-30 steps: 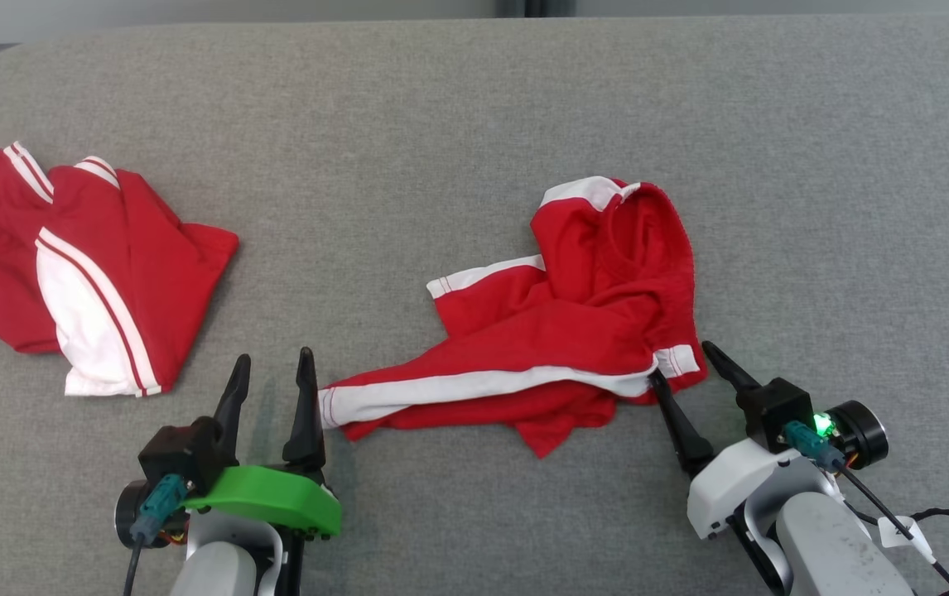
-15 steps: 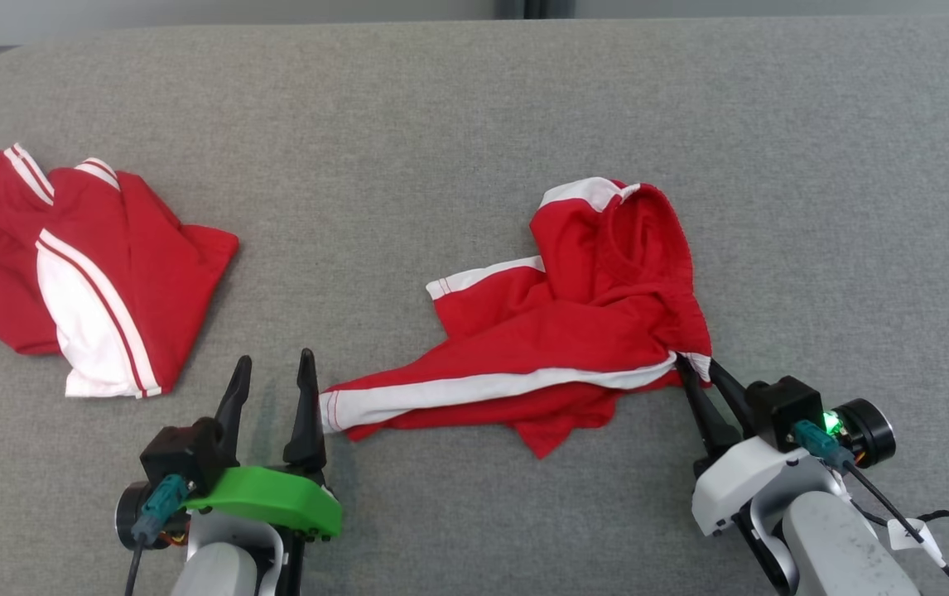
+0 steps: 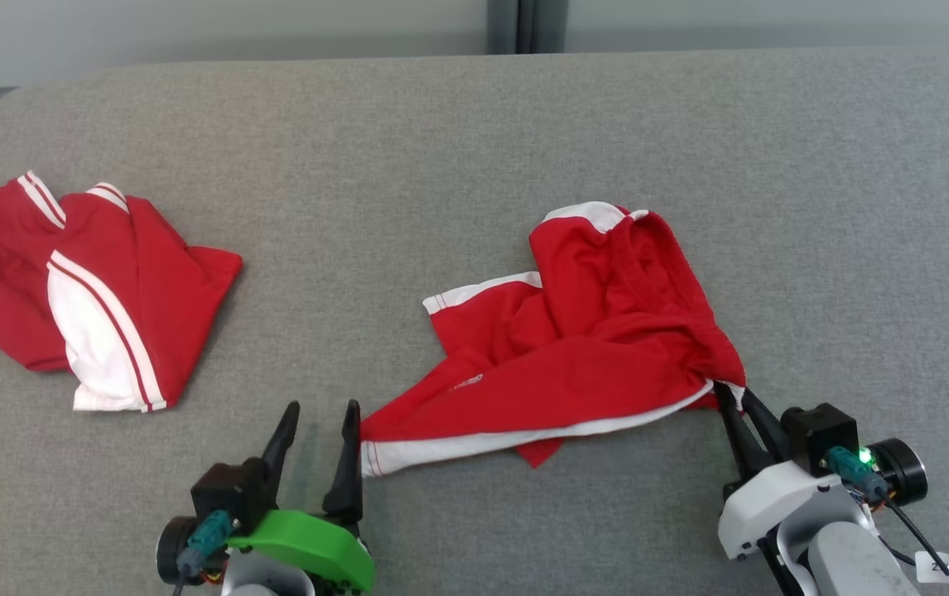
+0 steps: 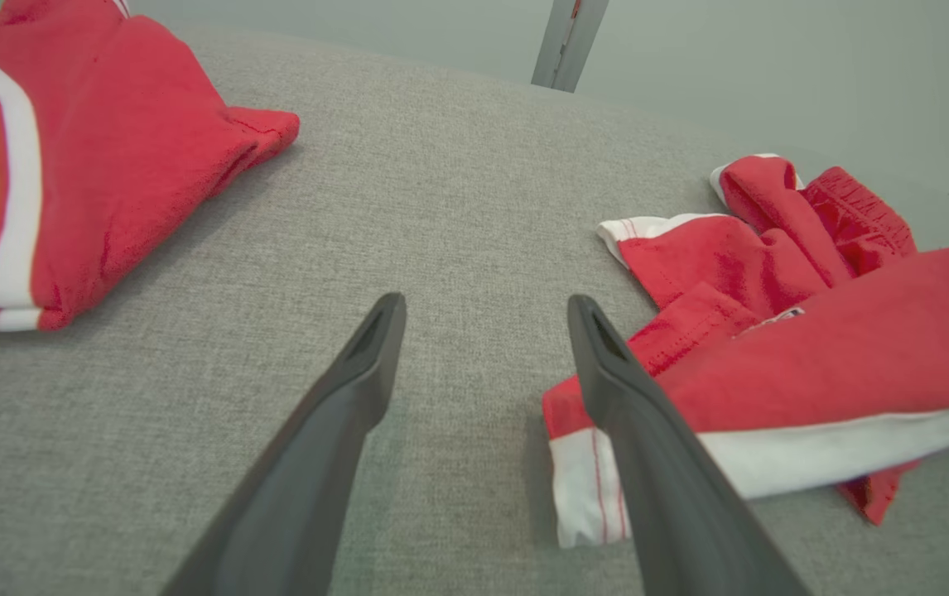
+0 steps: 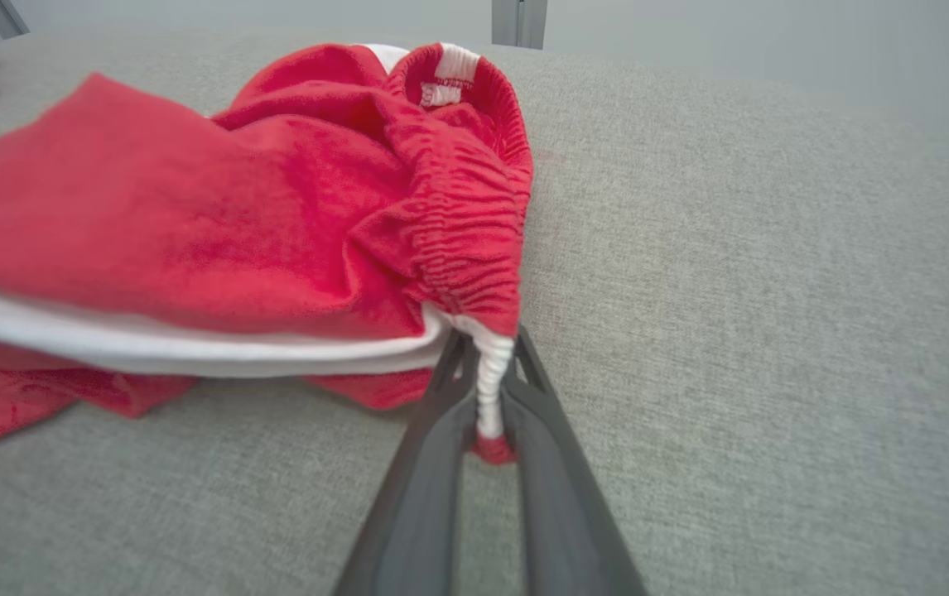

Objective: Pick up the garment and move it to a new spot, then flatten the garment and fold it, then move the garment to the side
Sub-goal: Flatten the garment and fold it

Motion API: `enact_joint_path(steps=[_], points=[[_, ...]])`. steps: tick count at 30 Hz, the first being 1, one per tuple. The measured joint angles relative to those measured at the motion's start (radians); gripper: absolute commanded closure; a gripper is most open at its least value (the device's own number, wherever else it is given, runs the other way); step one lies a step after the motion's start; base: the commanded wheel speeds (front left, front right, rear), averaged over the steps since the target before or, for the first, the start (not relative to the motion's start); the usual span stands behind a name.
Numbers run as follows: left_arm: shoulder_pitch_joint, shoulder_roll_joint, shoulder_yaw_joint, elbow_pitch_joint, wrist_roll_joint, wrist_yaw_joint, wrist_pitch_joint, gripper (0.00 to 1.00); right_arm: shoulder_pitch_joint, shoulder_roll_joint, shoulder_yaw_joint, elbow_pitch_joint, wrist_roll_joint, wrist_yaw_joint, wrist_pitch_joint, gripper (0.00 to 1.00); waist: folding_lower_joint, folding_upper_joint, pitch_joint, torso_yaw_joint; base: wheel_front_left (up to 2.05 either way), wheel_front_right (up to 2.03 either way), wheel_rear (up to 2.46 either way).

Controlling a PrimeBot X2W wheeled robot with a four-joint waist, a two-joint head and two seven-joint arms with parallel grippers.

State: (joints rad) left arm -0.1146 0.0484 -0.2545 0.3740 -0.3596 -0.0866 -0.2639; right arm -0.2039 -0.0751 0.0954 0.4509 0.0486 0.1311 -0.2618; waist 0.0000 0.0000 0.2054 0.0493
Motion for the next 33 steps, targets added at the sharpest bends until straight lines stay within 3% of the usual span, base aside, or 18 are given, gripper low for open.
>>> enact_joint_path(steps=[11,19,26,27,28,29,31,33], points=[[0.082,0.000,-0.080,0.005,-0.009,-0.028,0.000,0.00,0.052,0.009,-0.082,0.015,-0.013,0.000,0.000,1.00,0.0000,0.0000,-0.042,0.002,0.00,0.00,0.00],[0.104,0.000,-0.168,0.057,-0.021,-0.040,0.000,0.00,0.064,0.015,-0.103,0.019,-0.022,0.000,0.000,0.93,0.0000,0.0000,-0.056,0.010,0.00,0.00,0.00],[0.076,0.000,-0.209,0.094,-0.046,-0.041,0.000,0.00,0.064,0.018,-0.100,0.021,-0.024,0.000,0.000,0.95,0.0000,0.0000,-0.056,0.003,0.00,0.00,0.00],[0.075,0.000,-0.210,0.098,-0.046,-0.041,0.000,0.11,0.064,0.019,-0.099,0.022,-0.024,0.000,0.000,0.95,0.0000,0.0000,-0.056,0.002,0.00,0.00,0.00],[0.074,0.000,-0.211,0.102,-0.048,-0.041,0.000,0.28,0.064,0.019,-0.099,0.021,-0.024,0.000,0.000,0.96,0.0000,0.0000,-0.055,0.000,0.00,0.00,0.00],[0.072,0.000,-0.211,0.105,-0.051,-0.041,0.000,0.54,0.064,0.019,-0.099,0.021,-0.024,0.000,0.000,0.96,0.0000,0.0000,-0.053,-0.002,0.00,0.00,0.00],[0.068,0.000,-0.210,0.109,-0.052,-0.041,0.000,0.94,0.063,0.020,-0.100,0.021,-0.024,0.000,0.000,0.95,0.0000,0.0000,-0.051,-0.005,0.00,0.00,0.00],[0.065,0.000,-0.209,0.113,-0.052,-0.041,0.000,1.00,0.063,0.020,-0.102,0.021,-0.024,0.000,0.000,0.95,0.0000,0.0000,-0.051,-0.007,0.00,0.00,0.00]])
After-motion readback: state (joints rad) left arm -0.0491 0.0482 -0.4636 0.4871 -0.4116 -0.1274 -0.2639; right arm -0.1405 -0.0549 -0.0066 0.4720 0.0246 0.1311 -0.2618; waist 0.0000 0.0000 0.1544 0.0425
